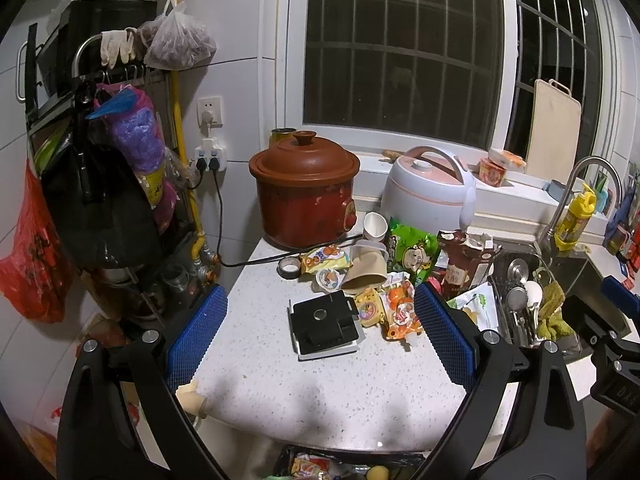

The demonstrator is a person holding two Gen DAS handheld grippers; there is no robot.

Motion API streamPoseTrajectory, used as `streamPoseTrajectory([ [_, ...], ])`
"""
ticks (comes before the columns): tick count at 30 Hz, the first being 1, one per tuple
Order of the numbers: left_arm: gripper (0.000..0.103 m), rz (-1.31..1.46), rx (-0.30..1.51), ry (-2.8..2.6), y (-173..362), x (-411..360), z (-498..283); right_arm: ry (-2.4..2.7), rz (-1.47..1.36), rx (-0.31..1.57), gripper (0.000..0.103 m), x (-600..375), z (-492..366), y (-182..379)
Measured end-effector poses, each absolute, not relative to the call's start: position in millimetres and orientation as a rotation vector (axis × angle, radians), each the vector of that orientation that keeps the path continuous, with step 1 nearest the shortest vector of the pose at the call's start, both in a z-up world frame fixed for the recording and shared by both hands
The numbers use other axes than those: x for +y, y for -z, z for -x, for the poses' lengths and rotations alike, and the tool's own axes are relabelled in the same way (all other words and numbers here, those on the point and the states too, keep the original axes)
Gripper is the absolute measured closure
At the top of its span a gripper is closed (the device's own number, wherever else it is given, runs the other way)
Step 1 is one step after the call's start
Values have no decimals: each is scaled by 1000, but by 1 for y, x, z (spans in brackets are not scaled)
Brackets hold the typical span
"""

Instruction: Collect trash

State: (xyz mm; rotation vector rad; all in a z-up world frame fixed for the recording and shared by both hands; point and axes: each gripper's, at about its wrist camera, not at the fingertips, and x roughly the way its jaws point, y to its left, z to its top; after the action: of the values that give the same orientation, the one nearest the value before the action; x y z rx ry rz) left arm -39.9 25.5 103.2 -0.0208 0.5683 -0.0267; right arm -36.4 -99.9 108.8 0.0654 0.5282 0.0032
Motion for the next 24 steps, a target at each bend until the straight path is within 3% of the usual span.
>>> streamPoseTrajectory([
  [24, 11, 8, 580, 54, -96, 23, 45, 14, -77, 533, 5, -104, 44, -106],
])
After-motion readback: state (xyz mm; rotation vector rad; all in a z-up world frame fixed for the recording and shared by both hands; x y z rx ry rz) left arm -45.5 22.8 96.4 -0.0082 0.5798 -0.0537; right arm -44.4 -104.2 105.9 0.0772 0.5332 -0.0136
